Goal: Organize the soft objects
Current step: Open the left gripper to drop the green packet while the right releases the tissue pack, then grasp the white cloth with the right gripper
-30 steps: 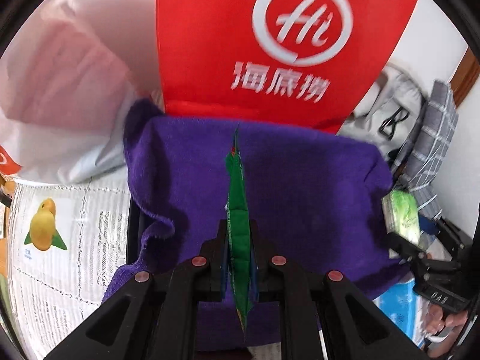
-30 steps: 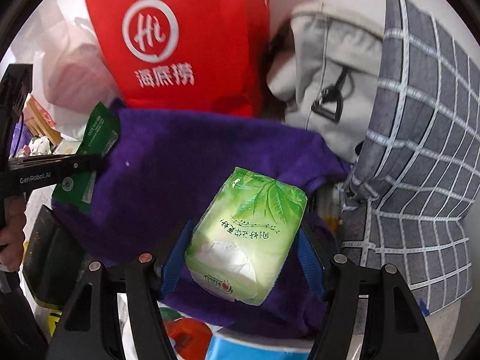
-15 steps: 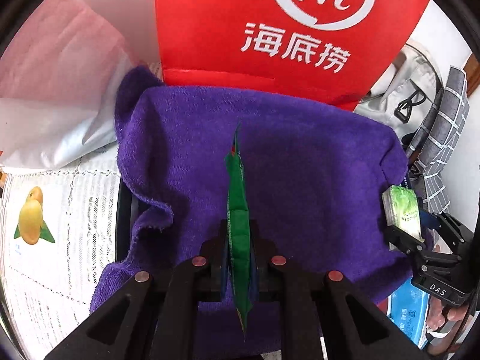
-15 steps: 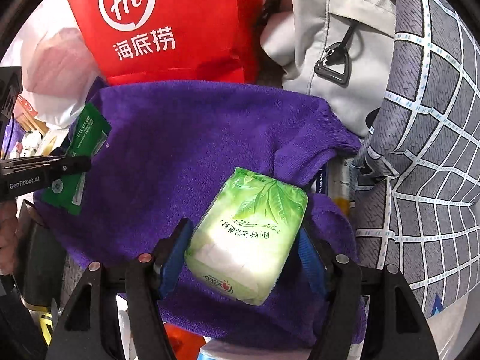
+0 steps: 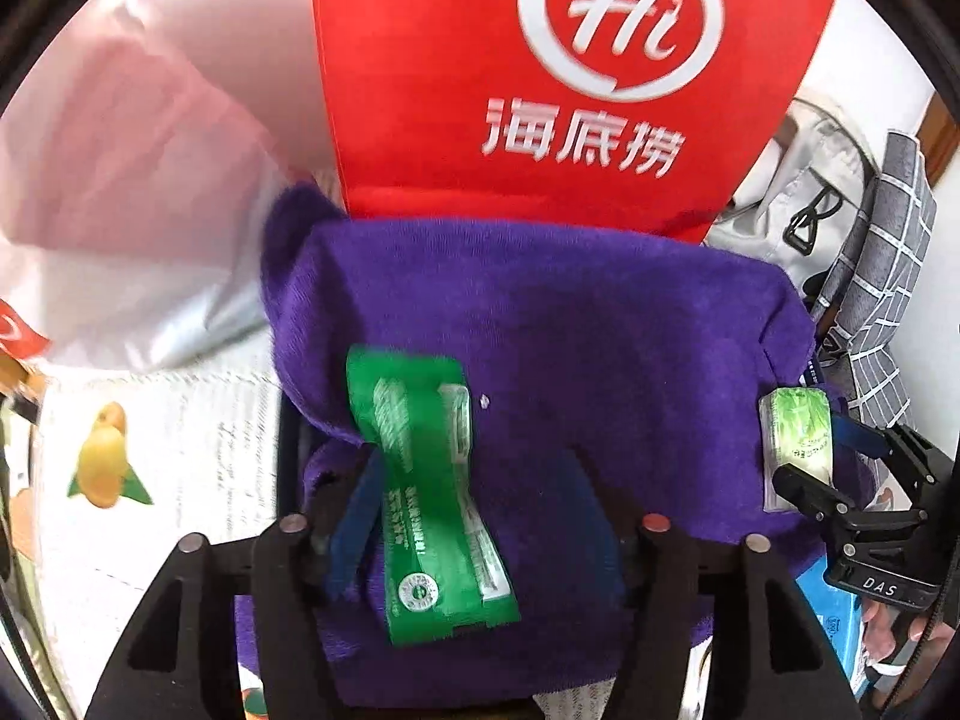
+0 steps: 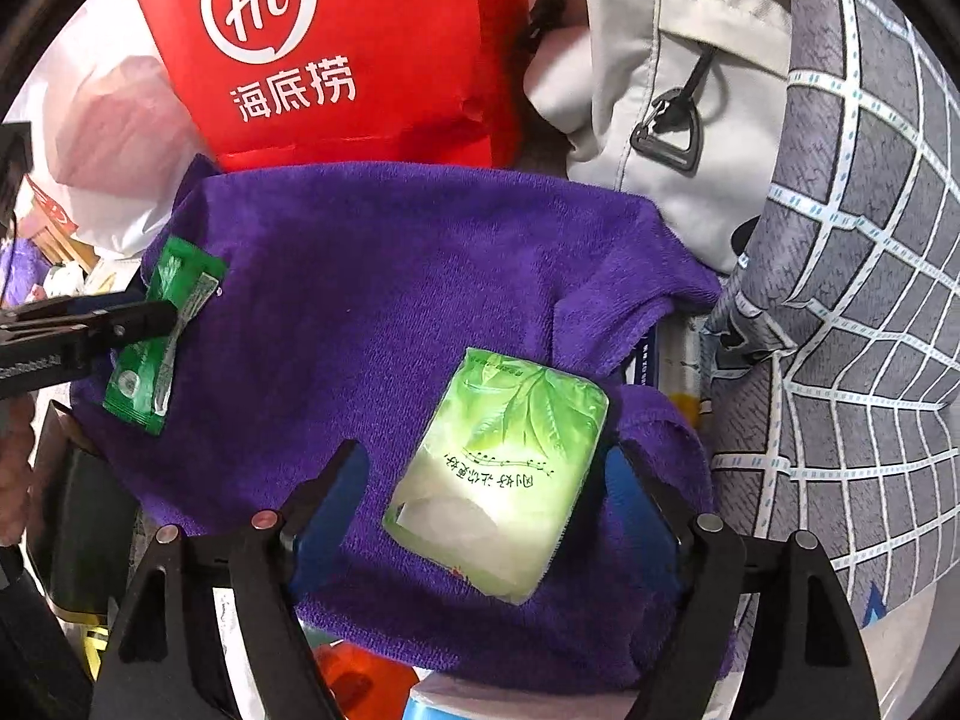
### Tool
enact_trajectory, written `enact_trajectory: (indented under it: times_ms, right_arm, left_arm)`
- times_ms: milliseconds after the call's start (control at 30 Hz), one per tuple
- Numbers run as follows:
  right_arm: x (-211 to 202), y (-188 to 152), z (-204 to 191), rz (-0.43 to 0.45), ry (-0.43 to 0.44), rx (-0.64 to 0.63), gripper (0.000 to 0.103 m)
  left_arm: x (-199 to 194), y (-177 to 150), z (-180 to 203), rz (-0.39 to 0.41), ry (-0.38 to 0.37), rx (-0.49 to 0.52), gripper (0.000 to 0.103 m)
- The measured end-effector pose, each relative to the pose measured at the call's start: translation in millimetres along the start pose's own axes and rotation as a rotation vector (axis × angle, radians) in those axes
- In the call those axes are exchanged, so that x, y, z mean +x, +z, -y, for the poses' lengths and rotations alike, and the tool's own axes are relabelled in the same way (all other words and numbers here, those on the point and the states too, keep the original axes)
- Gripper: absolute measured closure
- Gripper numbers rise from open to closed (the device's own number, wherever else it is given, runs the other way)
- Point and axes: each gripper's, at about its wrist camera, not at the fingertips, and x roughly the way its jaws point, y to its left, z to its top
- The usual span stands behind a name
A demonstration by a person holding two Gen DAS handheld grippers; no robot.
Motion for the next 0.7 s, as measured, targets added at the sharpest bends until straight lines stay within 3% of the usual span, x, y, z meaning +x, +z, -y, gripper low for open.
enact_trajectory:
  times_ms: [200,333,400,500,600,700]
  right_arm:
    - [-34.0,0.9,1.4,0.117,-0.070,0.025,0.022]
    - [-85.1,-9.5,1.2,0.256,-0.016,0.087,0.022]
    - [-102.0,-20.1,-3.6,0.280,0.004,0.093,0.022]
    - [-118.3,-42.1,-16.3,0.249,0.000,0.065,0.023]
    - [-128.0,-71.4,-31.1,0.220,-0.042,0.048,0.033]
    - [-135.4,-105.7,-40.4,0.182,-0.022,0.069,0.044]
  left_arm:
    - [-17.8,0.7,1.3,0.037,-0.006,0.007,0.039]
    - [-38.3,-3.1,8.9,0.073,0.019,0.054,0.039]
    - [-48.4,-5.4,11.8,0.098,0.042,0.068,0.039]
    - [-63.0,-10.3,11.9,0.118,0.041,0.064,0.039]
    - [-72.3,-22.7,11.5,0.103,0.028,0.054,0.039]
    - [-83.4,-39.3,12.4,0.101,0.011,0.055,0.039]
